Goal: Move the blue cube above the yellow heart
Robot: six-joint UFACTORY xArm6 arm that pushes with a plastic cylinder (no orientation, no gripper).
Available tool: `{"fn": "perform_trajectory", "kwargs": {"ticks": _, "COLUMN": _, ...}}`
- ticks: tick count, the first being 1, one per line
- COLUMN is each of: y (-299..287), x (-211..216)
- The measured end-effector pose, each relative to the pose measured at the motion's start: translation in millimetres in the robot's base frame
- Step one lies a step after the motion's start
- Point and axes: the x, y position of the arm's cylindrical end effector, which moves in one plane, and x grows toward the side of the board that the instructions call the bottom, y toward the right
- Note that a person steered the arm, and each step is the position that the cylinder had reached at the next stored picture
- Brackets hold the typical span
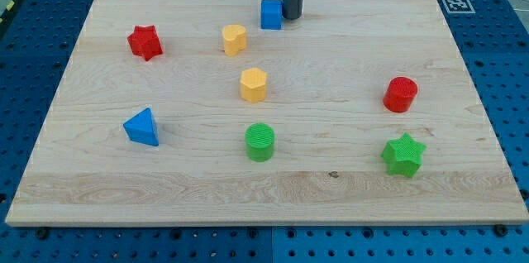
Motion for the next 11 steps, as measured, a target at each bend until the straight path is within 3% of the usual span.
{"fn": "perform_trajectory", "kwargs": {"ticks": 4, "y": -5.6, "x": 6.6}}
{"fn": "perform_trajectory", "kwargs": {"ticks": 8, "y": -64.2, "x": 11.9}}
{"fn": "perform_trajectory", "kwargs": {"ticks": 11, "y": -65.8, "x": 24.1}}
